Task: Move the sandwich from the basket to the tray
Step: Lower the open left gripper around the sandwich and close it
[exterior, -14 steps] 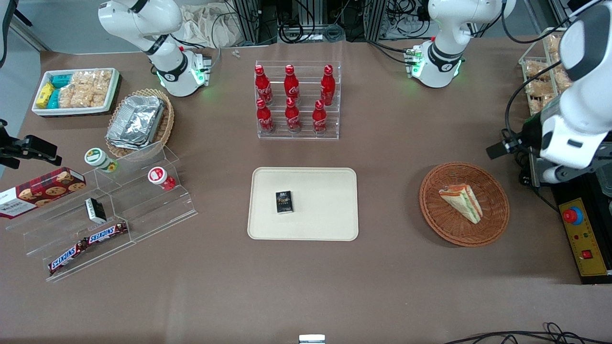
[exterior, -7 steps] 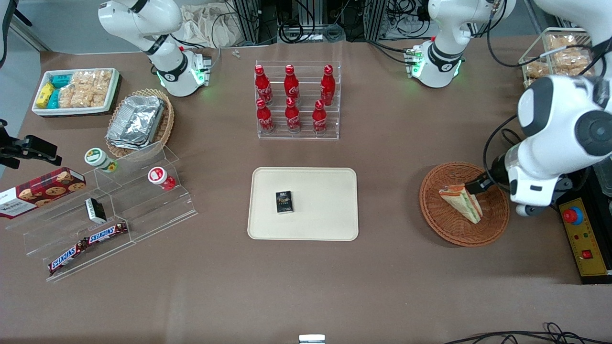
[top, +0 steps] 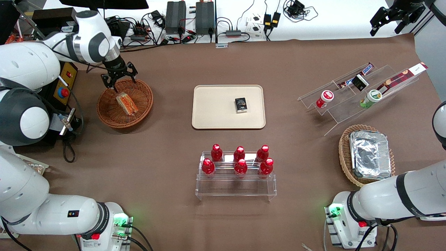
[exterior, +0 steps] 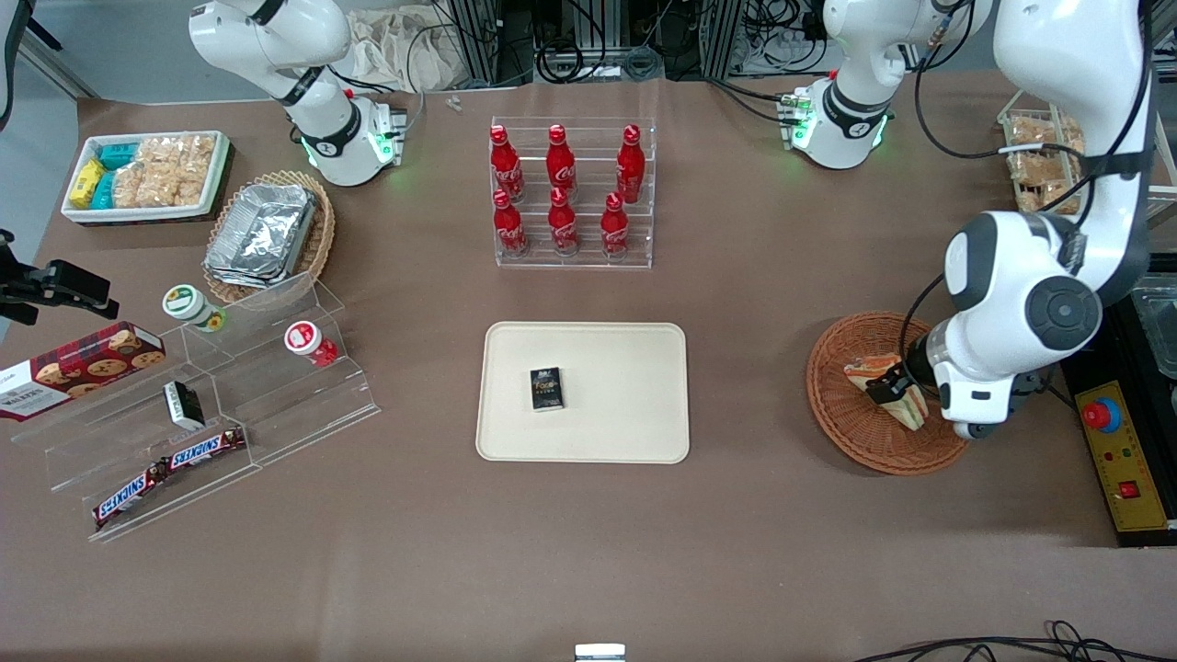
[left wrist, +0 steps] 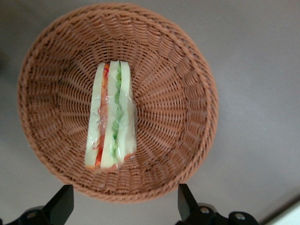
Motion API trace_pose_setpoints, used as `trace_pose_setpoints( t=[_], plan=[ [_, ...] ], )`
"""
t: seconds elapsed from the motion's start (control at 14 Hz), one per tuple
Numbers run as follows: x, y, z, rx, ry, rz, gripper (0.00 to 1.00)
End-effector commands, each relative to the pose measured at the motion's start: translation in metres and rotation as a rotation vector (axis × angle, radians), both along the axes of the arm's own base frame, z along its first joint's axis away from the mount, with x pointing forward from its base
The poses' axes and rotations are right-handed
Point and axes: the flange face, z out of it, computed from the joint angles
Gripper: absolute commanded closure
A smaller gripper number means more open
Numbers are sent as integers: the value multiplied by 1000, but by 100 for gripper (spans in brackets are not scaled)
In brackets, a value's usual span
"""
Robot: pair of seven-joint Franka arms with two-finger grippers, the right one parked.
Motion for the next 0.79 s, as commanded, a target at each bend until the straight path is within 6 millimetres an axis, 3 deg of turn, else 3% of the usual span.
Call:
trace_pose_setpoints(
  t=[0.0, 0.57, 0.64, 0.71],
  plan=[
    [-7, 13, -25, -5, -15, 42, 0],
    [-5, 16, -75, -2, -39, 95, 0],
    [-4, 16, -78, -3, -39, 96, 1],
    [-4, 16, -80, -4, -35, 98, 12]
  ],
)
